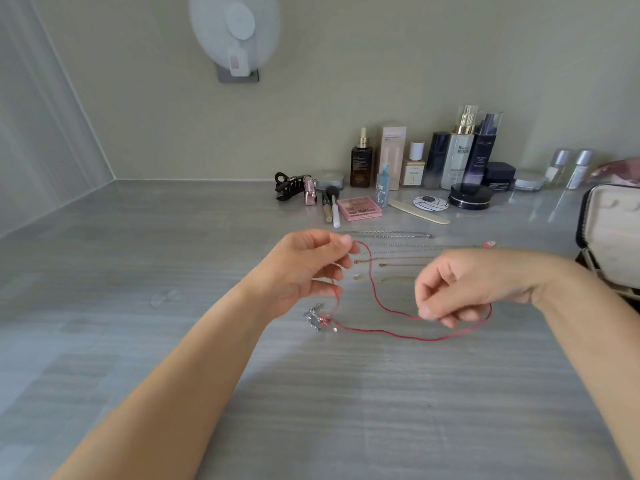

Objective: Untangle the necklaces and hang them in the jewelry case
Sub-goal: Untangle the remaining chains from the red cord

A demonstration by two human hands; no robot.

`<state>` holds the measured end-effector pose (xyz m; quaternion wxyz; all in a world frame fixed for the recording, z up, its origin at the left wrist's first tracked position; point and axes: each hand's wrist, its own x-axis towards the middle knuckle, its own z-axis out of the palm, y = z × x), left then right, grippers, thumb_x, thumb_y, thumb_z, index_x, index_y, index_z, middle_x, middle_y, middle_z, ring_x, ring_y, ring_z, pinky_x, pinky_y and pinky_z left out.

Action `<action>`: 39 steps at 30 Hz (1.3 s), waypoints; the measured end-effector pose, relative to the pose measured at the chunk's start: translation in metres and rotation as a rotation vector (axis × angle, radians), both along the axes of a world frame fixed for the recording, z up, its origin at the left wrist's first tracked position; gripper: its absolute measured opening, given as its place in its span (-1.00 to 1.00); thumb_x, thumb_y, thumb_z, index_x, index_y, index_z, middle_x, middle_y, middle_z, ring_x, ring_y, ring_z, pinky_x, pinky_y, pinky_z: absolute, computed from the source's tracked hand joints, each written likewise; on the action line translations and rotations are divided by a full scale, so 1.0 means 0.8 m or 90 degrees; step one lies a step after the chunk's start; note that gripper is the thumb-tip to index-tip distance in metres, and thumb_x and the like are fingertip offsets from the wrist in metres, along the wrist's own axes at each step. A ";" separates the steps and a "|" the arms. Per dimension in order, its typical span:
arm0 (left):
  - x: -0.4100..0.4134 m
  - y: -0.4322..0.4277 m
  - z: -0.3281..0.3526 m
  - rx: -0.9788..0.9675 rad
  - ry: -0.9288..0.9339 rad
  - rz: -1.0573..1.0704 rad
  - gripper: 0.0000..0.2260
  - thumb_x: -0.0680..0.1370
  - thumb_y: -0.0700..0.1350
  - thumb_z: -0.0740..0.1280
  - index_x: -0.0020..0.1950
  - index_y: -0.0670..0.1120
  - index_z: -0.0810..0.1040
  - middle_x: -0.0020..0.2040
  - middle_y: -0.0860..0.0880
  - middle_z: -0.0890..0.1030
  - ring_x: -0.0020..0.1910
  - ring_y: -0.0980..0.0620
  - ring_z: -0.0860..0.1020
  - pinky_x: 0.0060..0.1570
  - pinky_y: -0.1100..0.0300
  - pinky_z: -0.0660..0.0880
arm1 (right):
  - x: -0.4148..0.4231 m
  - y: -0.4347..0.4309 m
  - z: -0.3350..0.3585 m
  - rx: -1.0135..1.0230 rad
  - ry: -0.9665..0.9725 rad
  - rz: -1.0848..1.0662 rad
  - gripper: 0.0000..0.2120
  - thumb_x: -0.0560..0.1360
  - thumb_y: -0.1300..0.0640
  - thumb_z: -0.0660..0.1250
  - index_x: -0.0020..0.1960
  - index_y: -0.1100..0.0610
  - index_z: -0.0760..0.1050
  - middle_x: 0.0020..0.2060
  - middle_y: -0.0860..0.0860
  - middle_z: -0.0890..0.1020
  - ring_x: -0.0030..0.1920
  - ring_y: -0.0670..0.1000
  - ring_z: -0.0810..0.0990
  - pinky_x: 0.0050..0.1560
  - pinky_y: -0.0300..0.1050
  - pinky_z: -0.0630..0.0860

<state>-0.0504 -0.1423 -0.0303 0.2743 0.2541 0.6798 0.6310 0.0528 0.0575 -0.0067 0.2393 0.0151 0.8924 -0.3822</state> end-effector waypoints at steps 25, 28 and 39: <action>-0.012 -0.023 0.009 -0.272 0.294 -0.109 -0.92 0.40 -0.13 0.44 -0.27 0.03 0.60 -0.17 -0.09 0.68 -0.17 -0.04 0.53 -0.04 -0.07 0.45 | -0.025 -0.083 -0.053 0.023 0.372 -0.101 -0.83 0.37 0.17 0.45 -0.19 -0.05 0.49 -0.34 -0.18 0.55 -0.46 -0.25 0.48 -0.32 -0.34 0.35; -0.012 -0.024 0.010 -0.254 0.280 -0.103 -0.96 0.32 -0.08 0.43 -0.26 0.04 0.63 -0.29 0.05 0.65 -0.20 -0.03 0.52 -0.08 0.00 0.35 | -0.028 -0.074 -0.047 -0.034 0.376 -0.135 -0.79 0.42 0.22 0.41 -0.27 -0.06 0.53 -0.42 -0.13 0.58 -0.49 -0.26 0.46 -0.33 -0.37 0.38; -0.002 -0.021 0.018 -0.224 0.259 -0.062 -0.96 0.34 -0.13 0.42 -0.24 0.00 0.60 -0.24 -0.09 0.58 -0.24 0.00 0.46 -0.12 0.05 0.33 | -0.025 -0.069 -0.041 -0.028 0.429 -0.160 -0.83 0.41 0.16 0.41 -0.21 -0.10 0.52 -0.28 -0.03 0.67 -0.30 -0.08 0.55 -0.20 -0.18 0.45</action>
